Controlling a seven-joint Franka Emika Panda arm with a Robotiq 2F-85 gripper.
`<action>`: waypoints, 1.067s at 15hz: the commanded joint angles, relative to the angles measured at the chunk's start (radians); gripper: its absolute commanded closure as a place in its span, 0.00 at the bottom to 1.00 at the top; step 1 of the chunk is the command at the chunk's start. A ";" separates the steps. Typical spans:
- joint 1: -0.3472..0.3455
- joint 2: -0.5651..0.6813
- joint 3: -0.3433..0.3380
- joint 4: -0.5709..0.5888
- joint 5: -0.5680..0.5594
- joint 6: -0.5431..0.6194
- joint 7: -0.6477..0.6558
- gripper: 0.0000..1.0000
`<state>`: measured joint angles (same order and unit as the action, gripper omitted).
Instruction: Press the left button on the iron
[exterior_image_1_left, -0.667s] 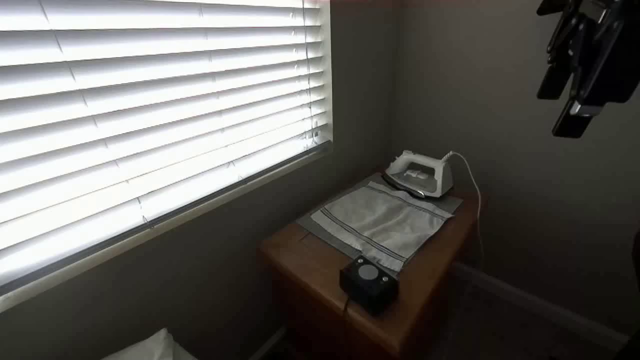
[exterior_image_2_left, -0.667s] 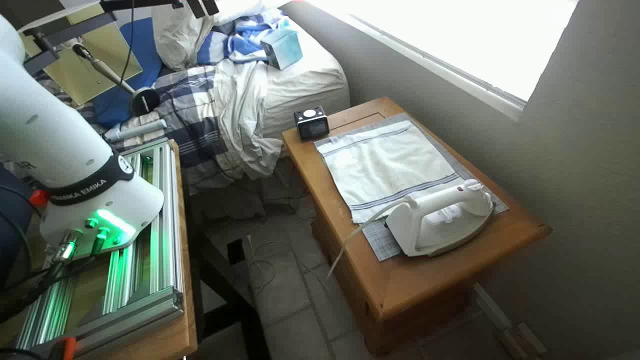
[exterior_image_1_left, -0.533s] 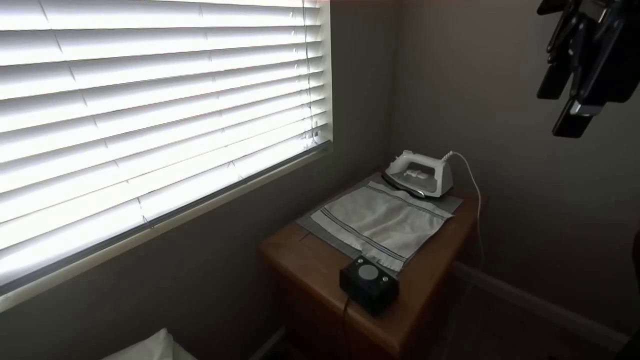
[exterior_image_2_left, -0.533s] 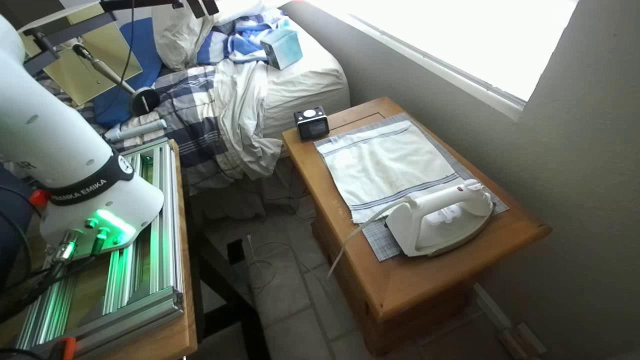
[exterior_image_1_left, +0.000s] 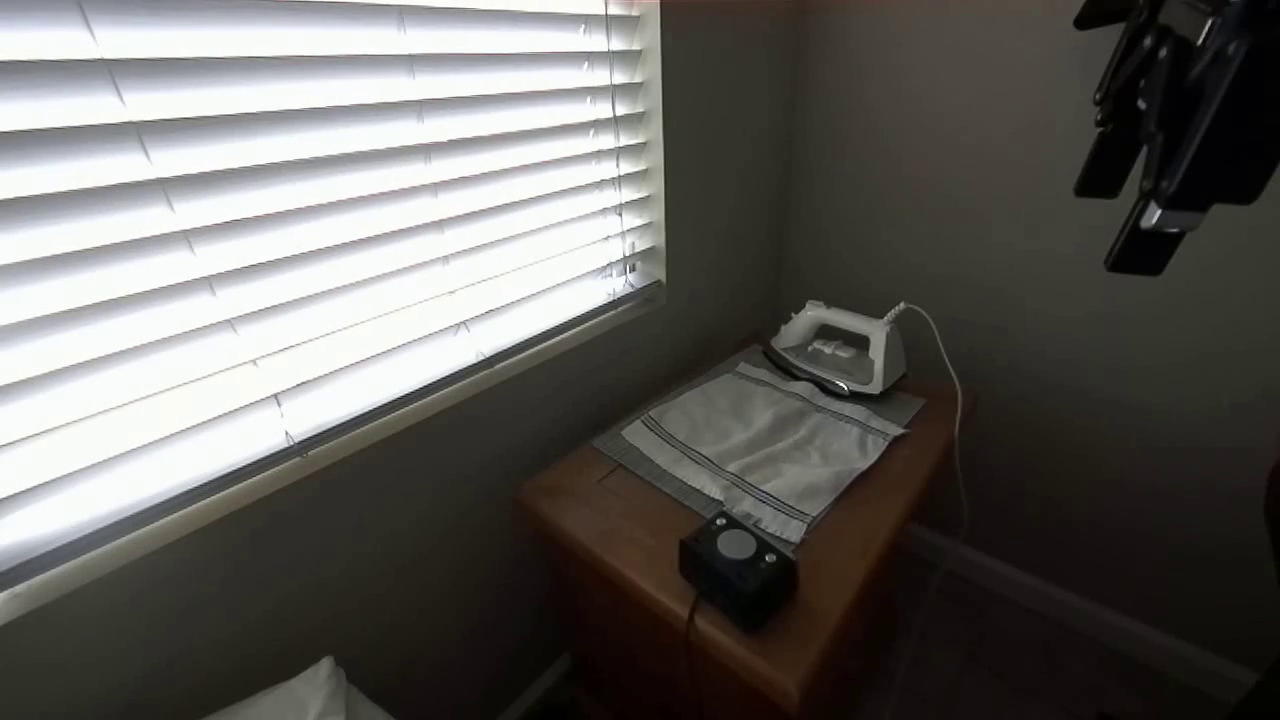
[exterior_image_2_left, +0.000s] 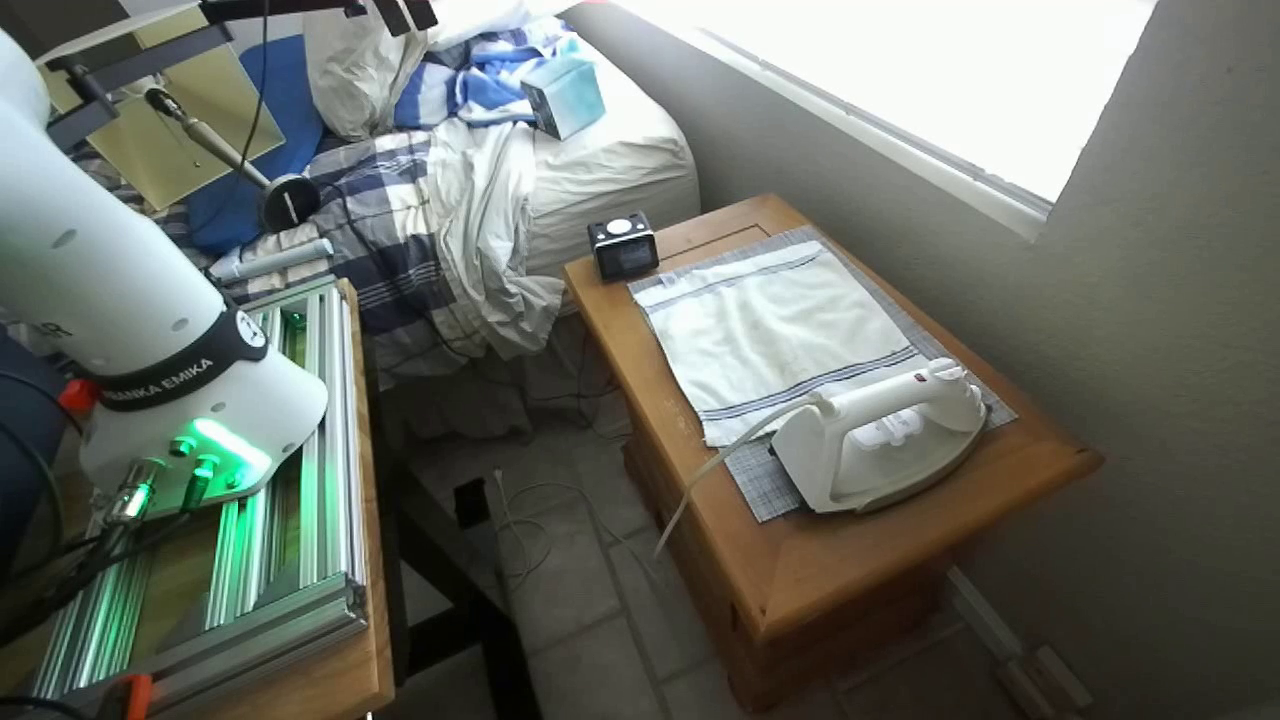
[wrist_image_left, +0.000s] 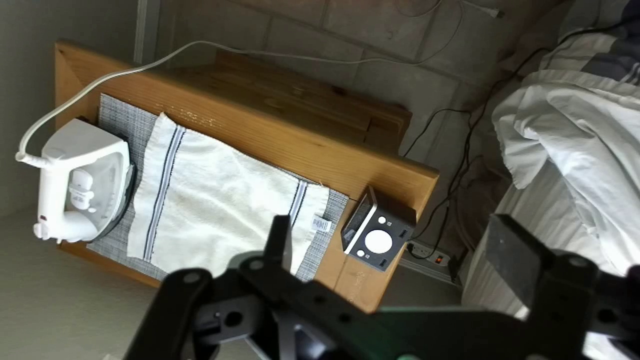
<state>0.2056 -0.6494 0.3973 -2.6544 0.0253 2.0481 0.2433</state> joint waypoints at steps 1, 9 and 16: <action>0.022 0.006 -0.020 0.001 -0.015 -0.001 0.013 0.00; -0.121 0.077 -0.085 0.020 -0.028 0.098 0.138 0.00; -0.335 0.236 -0.256 0.078 -0.038 0.262 0.190 0.00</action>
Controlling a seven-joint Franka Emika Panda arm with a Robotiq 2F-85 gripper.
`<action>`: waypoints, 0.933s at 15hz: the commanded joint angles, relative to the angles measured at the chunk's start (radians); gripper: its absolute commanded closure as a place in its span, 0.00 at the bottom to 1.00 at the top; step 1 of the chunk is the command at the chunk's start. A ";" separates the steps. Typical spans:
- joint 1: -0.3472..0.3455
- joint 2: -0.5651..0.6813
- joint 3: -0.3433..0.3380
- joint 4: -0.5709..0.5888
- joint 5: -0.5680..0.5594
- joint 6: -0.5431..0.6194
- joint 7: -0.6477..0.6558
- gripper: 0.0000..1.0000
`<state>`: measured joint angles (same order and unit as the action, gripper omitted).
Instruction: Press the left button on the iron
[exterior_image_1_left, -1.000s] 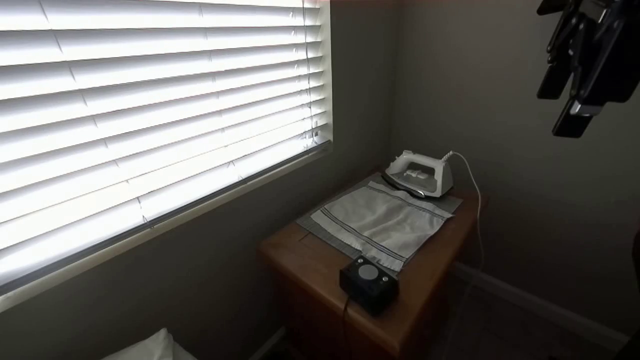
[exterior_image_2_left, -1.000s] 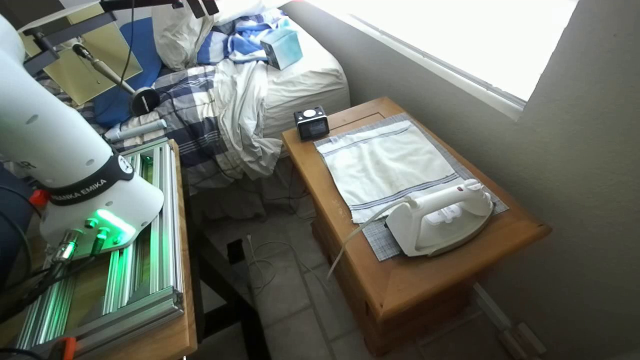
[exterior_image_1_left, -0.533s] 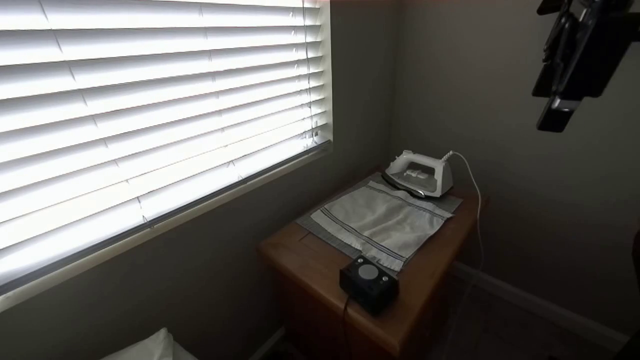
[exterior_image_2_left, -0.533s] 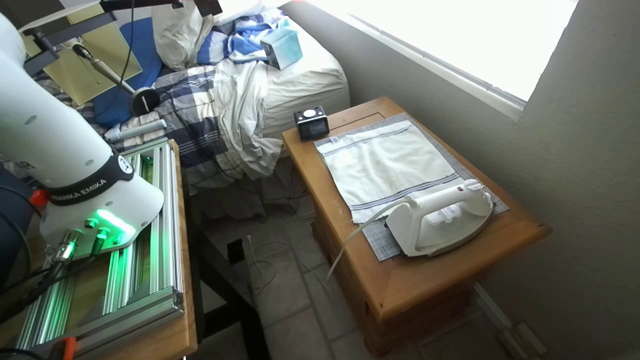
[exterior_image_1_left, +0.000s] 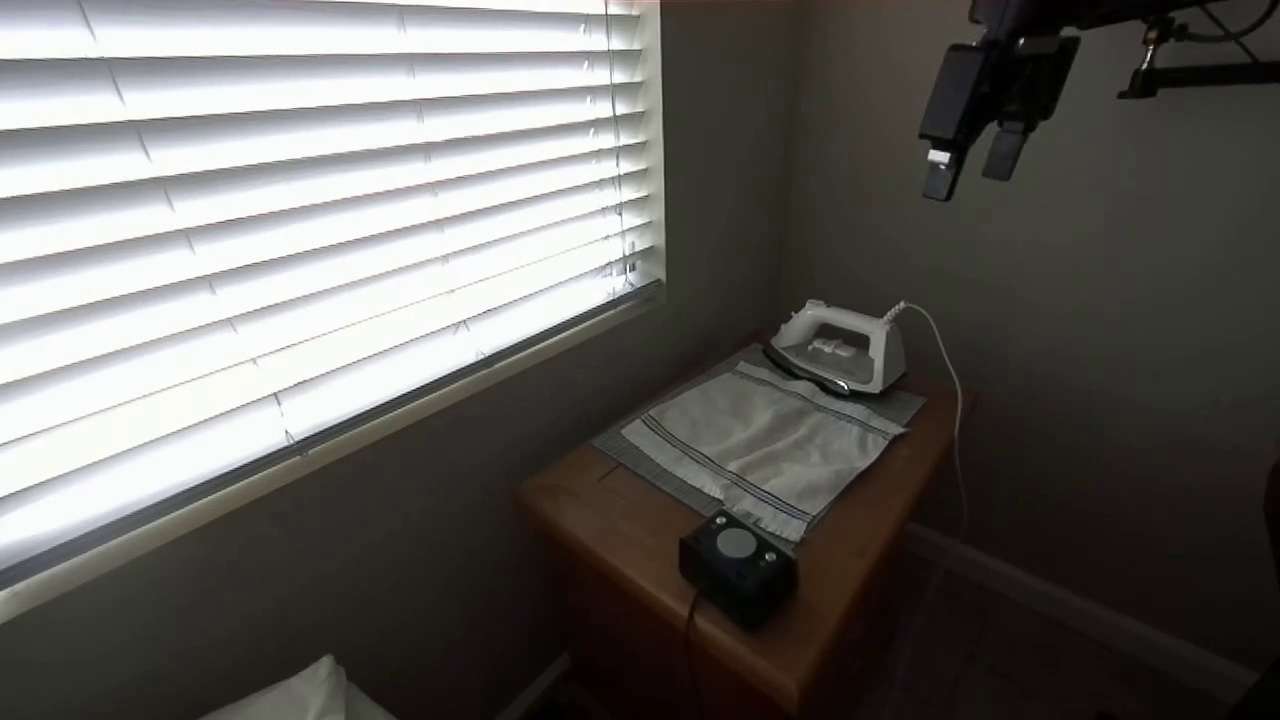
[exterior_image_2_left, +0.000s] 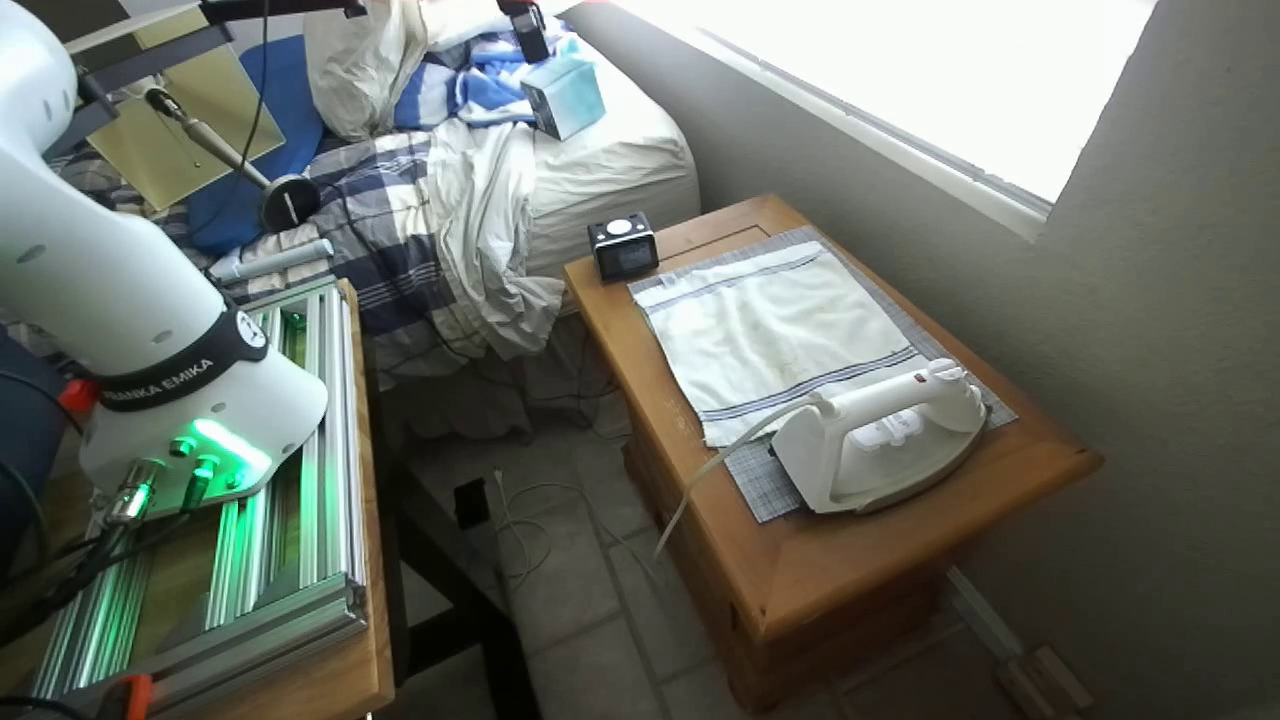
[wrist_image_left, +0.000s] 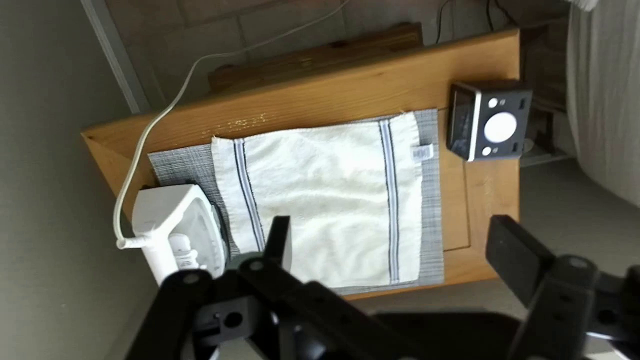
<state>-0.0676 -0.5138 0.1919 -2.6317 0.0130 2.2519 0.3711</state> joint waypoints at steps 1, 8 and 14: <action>-0.084 0.128 -0.070 0.070 -0.021 0.079 0.077 0.00; -0.173 0.335 -0.161 0.214 -0.001 0.191 0.277 0.00; -0.169 0.498 -0.235 0.358 -0.026 0.188 0.551 0.00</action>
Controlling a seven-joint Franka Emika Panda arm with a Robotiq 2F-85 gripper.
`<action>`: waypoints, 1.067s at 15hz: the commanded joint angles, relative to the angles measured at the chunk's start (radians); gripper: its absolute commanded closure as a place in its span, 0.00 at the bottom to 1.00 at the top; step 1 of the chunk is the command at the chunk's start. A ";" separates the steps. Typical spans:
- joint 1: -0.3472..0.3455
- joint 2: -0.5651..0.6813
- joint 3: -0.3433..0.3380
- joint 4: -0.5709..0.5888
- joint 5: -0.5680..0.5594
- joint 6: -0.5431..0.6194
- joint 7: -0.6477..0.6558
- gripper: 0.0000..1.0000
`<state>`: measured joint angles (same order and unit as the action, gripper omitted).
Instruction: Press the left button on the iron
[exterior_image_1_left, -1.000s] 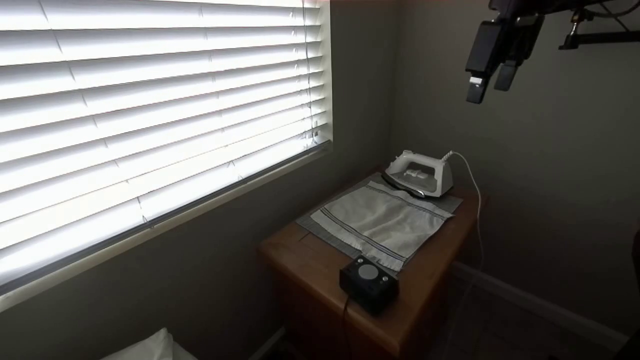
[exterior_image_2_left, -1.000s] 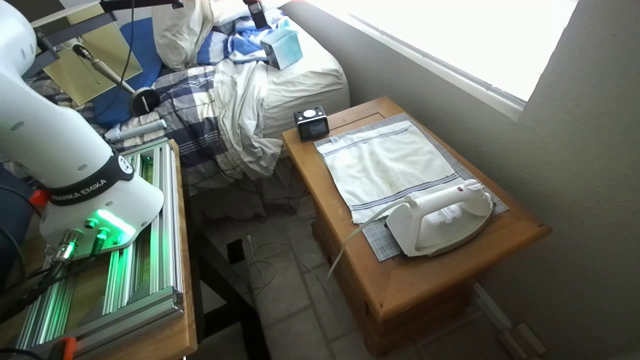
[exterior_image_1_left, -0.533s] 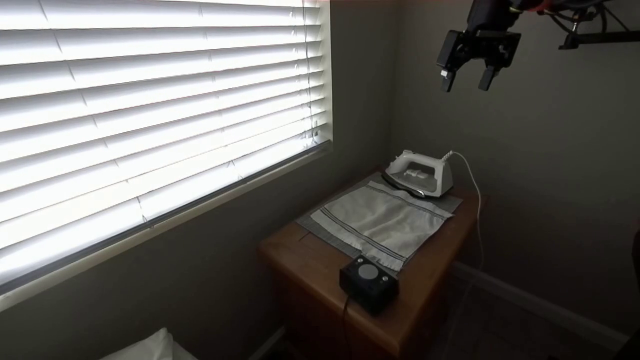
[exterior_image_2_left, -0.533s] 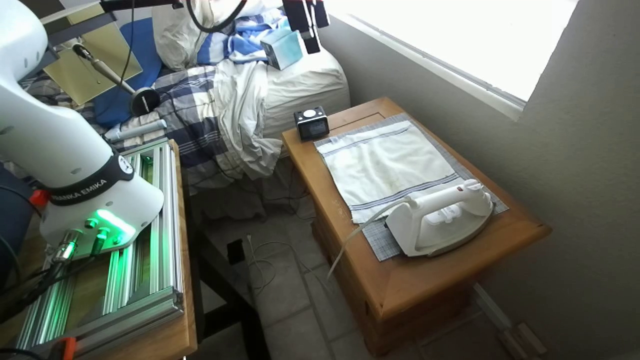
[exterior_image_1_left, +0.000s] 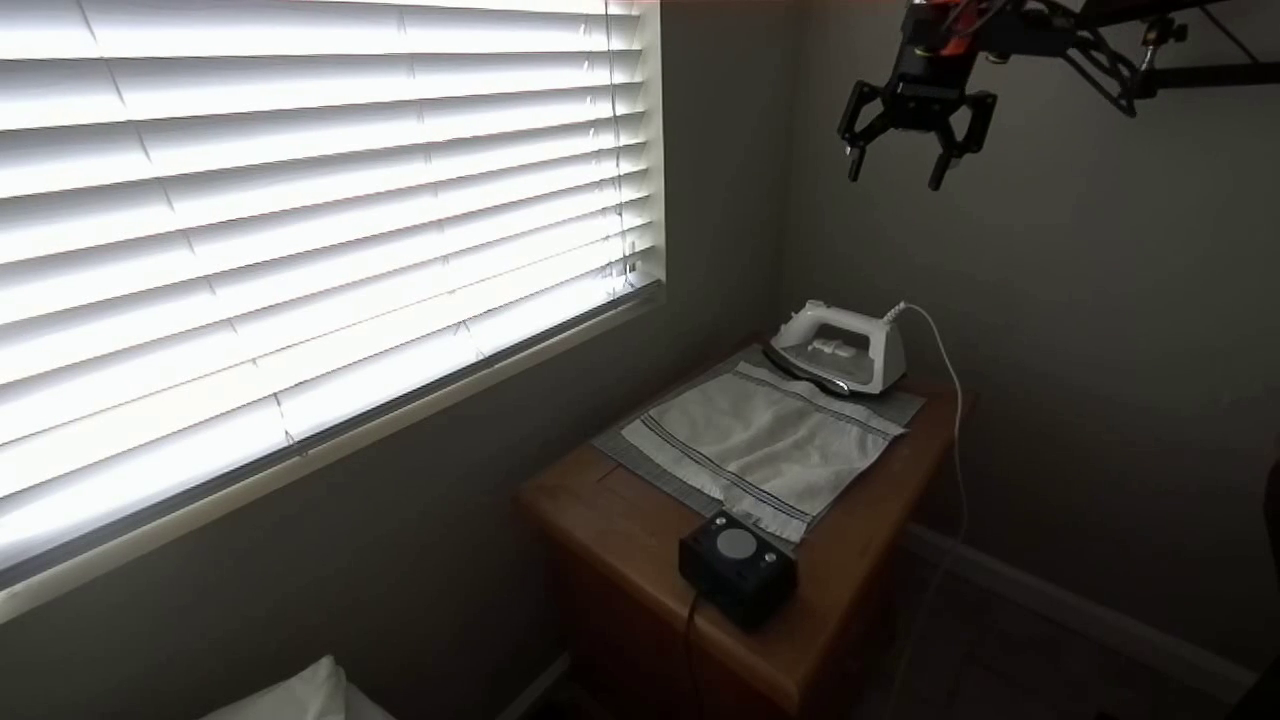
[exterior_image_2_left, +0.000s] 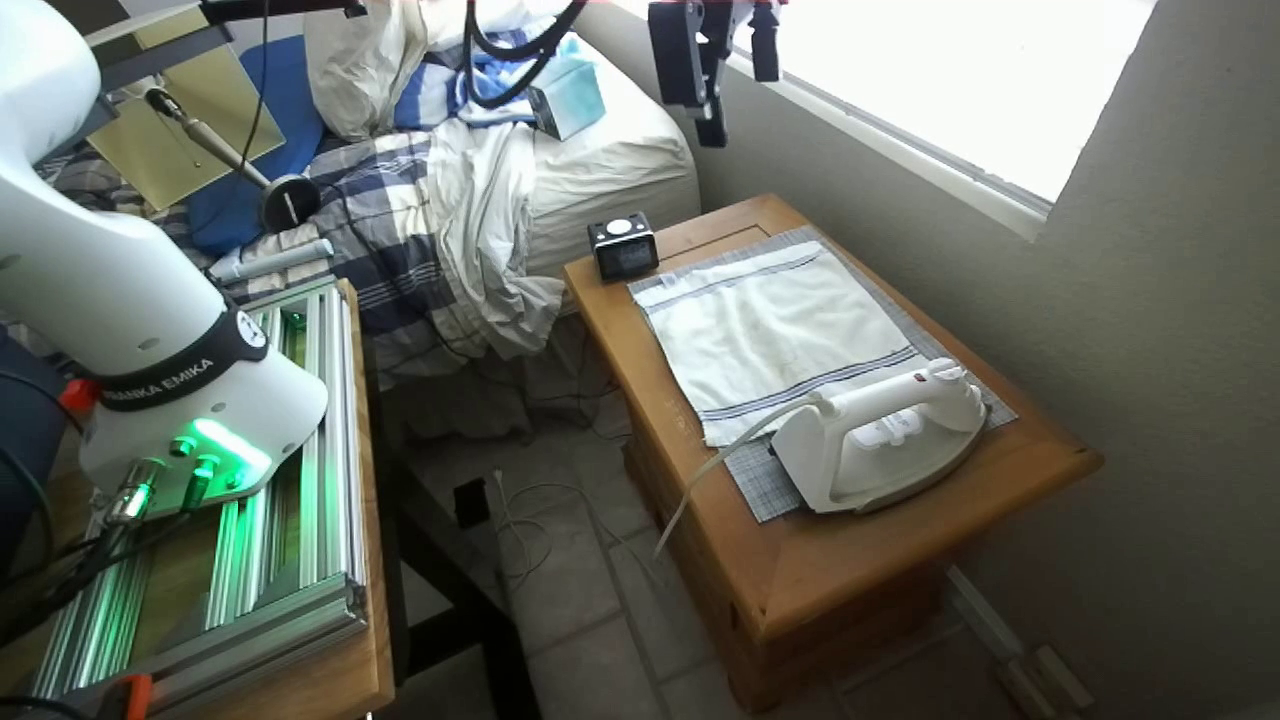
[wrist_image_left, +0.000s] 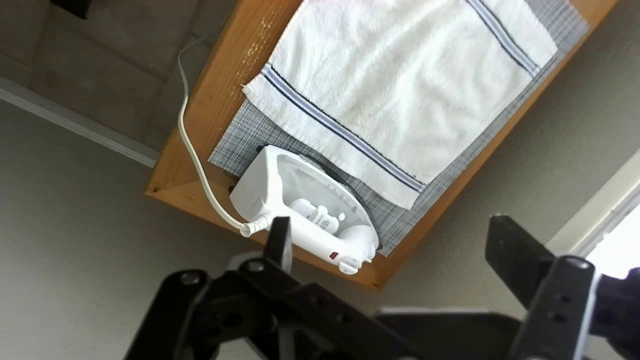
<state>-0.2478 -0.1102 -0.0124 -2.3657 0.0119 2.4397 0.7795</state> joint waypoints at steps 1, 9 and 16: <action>0.017 0.113 -0.043 0.111 -0.022 -0.006 0.189 0.00; 0.045 0.112 -0.075 0.107 0.001 -0.003 0.201 0.00; 0.035 0.219 -0.108 0.201 0.033 0.014 0.252 0.00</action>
<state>-0.2287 0.0164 -0.0777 -2.2481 0.0181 2.4408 0.9944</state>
